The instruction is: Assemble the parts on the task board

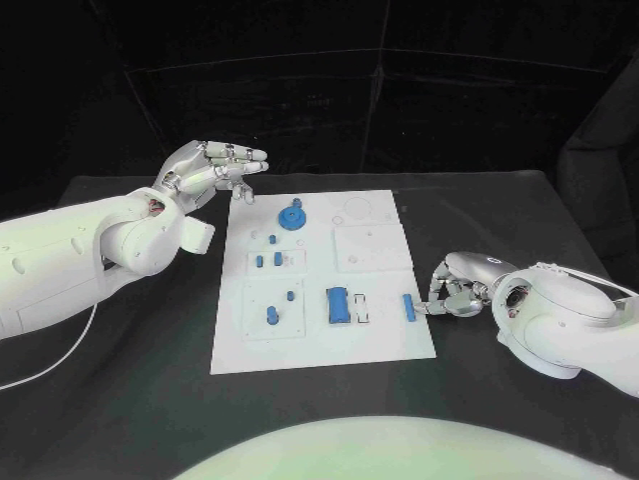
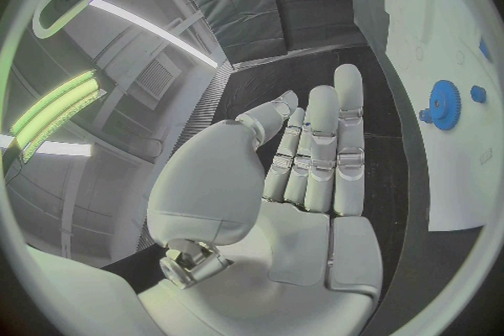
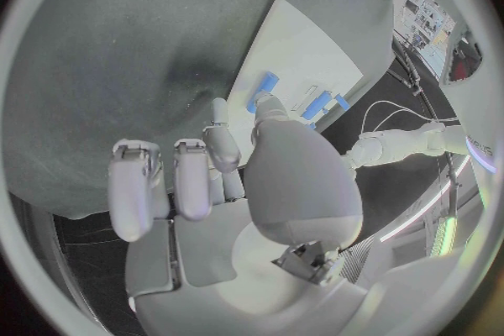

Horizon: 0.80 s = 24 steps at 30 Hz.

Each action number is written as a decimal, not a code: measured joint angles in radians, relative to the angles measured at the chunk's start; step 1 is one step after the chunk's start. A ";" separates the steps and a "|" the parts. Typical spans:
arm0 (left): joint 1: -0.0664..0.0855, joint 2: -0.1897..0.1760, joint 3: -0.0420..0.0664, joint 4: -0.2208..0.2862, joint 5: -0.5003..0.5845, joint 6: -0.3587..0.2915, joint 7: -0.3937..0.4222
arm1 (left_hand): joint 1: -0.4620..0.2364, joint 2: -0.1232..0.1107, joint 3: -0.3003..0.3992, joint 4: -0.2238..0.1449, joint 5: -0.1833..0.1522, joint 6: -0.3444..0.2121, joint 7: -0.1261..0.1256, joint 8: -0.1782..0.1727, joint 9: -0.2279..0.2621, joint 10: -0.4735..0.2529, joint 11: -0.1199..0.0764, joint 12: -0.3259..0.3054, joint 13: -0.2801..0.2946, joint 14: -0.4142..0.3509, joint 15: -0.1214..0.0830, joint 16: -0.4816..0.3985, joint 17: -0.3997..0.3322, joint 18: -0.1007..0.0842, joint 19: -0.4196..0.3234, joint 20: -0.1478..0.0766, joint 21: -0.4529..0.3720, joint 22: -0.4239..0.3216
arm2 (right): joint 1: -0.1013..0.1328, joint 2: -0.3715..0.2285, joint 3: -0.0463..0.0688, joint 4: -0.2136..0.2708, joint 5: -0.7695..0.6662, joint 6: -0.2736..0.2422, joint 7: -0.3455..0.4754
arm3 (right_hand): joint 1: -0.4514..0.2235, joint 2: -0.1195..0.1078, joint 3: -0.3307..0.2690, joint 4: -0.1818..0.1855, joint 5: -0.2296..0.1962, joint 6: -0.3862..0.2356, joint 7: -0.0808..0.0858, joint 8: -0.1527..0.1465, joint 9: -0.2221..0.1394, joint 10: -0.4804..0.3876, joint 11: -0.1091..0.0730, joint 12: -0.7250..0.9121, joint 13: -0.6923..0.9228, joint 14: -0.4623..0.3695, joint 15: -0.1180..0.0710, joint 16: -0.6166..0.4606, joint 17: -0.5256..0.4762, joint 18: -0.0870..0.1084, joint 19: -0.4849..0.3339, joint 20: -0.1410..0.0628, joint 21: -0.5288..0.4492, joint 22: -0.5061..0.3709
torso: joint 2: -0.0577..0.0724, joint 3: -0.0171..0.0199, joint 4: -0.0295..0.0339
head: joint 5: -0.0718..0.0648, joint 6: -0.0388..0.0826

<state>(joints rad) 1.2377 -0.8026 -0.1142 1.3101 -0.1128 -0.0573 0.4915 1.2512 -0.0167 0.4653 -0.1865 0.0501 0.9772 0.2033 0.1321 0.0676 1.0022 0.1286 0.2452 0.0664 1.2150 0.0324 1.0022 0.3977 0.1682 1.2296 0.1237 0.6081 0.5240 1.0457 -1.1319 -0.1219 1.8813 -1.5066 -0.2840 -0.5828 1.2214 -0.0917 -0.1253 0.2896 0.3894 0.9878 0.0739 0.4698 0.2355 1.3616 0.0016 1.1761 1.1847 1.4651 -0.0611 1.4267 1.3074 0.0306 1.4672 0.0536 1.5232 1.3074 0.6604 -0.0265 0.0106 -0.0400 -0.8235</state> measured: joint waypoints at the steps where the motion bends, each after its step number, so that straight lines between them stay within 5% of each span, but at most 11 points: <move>1: 0.000 0.000 0.000 0.000 0.000 0.000 0.000 | 0.000 0.000 0.000 0.000 0.000 0.000 0.000 0.000 0.000 0.000 0.000 0.000 0.000 0.000 0.000 0.000 0.000 0.000 0.000 0.000 0.000 0.000 | 0.000 0.000 0.000 0.001 -0.002 -0.002 0.000 | 0.000 0.000 0.000 0.000 0.000 0.000 0.000 0.000 0.000 0.000 0.000 0.000 0.000 0.000 0.000 0.000 0.000 0.000 0.000 0.000 0.000 0.000 | 0.000 0.0000 0.0000 | 0.000 0.000; 24: -0.001 -0.001 -0.001 -0.011 0.000 0.000 0.001 | 0.000 0.000 0.000 0.000 0.000 0.000 0.000 0.000 0.000 0.000 0.000 0.000 0.000 0.000 0.000 0.000 -0.001 0.000 0.000 0.000 0.000 0.000 | -0.003 0.029 -0.001 0.034 -0.086 -0.108 0.026 | 0.022 0.009 -0.017 -0.005 0.009 -0.016 0.000 0.023 0.010 0.007 -0.007 0.023 0.023 0.000 0.000 0.008 0.000 0.000 -0.004 -0.004 0.005 0.000 | 0.001 0.0010 -0.0004 | 0.001 -0.005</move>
<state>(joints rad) 1.2367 -0.8041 -0.1151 1.2993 -0.1128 -0.0578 0.4920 1.2512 -0.0167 0.4653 -0.1865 0.0501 0.9772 0.2033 0.1321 0.0676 1.0022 0.1286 0.2451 0.0664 1.2151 0.0324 1.0022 0.3970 0.1683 1.2296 0.1238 0.6081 0.5242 1.0425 -1.1027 -0.1230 1.9157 -1.5925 -0.3919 -0.5567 1.2439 -0.0823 -0.1426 0.2849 0.3984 0.9722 0.0743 0.4928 0.2454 1.3685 -0.0055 1.1994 1.2073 1.4651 -0.0610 1.4349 1.3074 0.0305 1.4636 0.0501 1.5287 1.3073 0.6618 -0.0255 0.0103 -0.0391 -0.8288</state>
